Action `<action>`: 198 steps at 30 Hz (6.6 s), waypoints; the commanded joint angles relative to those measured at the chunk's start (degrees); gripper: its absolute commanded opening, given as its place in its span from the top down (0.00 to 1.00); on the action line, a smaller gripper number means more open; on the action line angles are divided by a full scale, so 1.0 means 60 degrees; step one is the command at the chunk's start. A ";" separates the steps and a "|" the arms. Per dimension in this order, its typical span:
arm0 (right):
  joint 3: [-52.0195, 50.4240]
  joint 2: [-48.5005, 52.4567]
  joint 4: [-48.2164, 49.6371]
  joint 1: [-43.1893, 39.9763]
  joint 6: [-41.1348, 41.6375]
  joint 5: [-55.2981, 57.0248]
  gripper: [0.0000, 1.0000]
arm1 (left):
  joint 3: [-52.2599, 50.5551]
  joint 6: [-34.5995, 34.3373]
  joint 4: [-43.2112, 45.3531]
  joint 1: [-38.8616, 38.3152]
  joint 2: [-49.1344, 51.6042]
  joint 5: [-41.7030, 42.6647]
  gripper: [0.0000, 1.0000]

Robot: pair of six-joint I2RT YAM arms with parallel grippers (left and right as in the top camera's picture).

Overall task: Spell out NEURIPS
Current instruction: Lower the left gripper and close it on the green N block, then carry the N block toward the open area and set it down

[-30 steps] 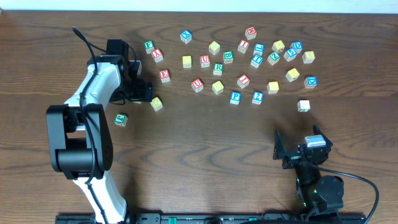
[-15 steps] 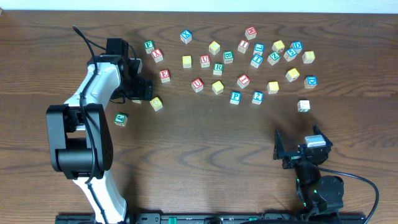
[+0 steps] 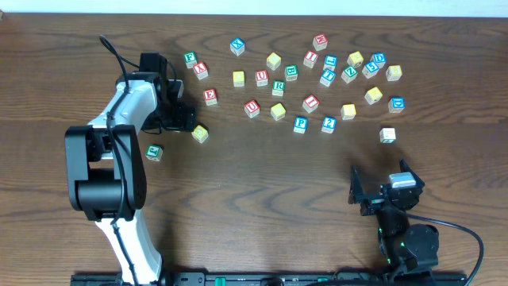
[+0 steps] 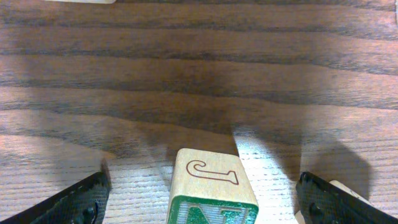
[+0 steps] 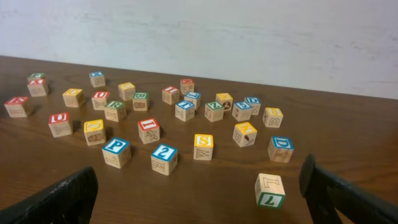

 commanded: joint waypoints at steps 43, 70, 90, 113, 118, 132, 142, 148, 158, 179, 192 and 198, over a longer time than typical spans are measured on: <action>-0.0029 -0.0051 -0.0015 -0.0098 -0.0117 0.0015 0.01 | 0.0605 0.0743 -0.0404 -0.0004 0.0044 0.0160 0.20; -0.0029 -0.0051 -0.0018 -0.0098 -0.0117 0.0015 0.01 | 0.0605 0.0736 -0.0492 -0.0004 0.0044 0.0160 0.67; -0.0029 -0.0051 -0.0018 -0.0098 -0.0117 0.0015 0.01 | 0.0605 0.0634 -0.0667 -0.0004 -0.0288 0.0164 0.75; -0.0029 -0.0051 -0.0018 -0.0098 -0.0117 0.0015 0.01 | 0.0590 -0.1672 -0.3067 -0.0015 -0.5082 0.0168 0.78; -0.0029 -0.0051 -0.0018 -0.0098 -0.0117 0.0015 0.01 | 0.0412 -0.1821 -0.3417 -0.0361 -0.5169 0.0178 0.86; -0.0029 -0.0051 -0.0018 -0.0098 -0.0117 0.0015 0.01 | -0.2514 -0.3198 -0.0933 -0.2721 -0.5169 -0.0036 0.86; -0.0029 -0.0051 -0.0018 -0.0098 -0.0117 0.0015 0.01 | -0.3865 -0.4677 0.0066 -0.4044 -0.5158 -0.1468 0.86; -0.0029 -0.0051 -0.0018 -0.0098 -0.0117 0.0015 0.01 | -0.4350 -0.4699 0.0568 -0.4087 -0.5155 -0.1497 0.86; -0.0029 -0.0051 -0.0018 -0.0098 -0.0117 0.0015 0.01 | -0.5166 -0.4670 0.1271 -0.4087 -0.5147 -0.1490 0.86; -0.0029 -0.0051 -0.0018 -0.0098 -0.0117 0.0015 0.01 | -0.5191 -0.4594 0.2149 -0.4084 -0.3901 -0.1490 0.87; -0.0029 -0.0051 -0.0018 -0.0098 -0.0117 0.0015 0.01 | -0.5191 -0.4590 0.2306 -0.4084 -0.3898 -0.1494 0.87; -0.0029 -0.0051 -0.0018 -0.0098 -0.0117 0.0018 0.01 | -0.5191 -0.4590 0.2310 -0.4087 -0.3880 -0.1494 0.87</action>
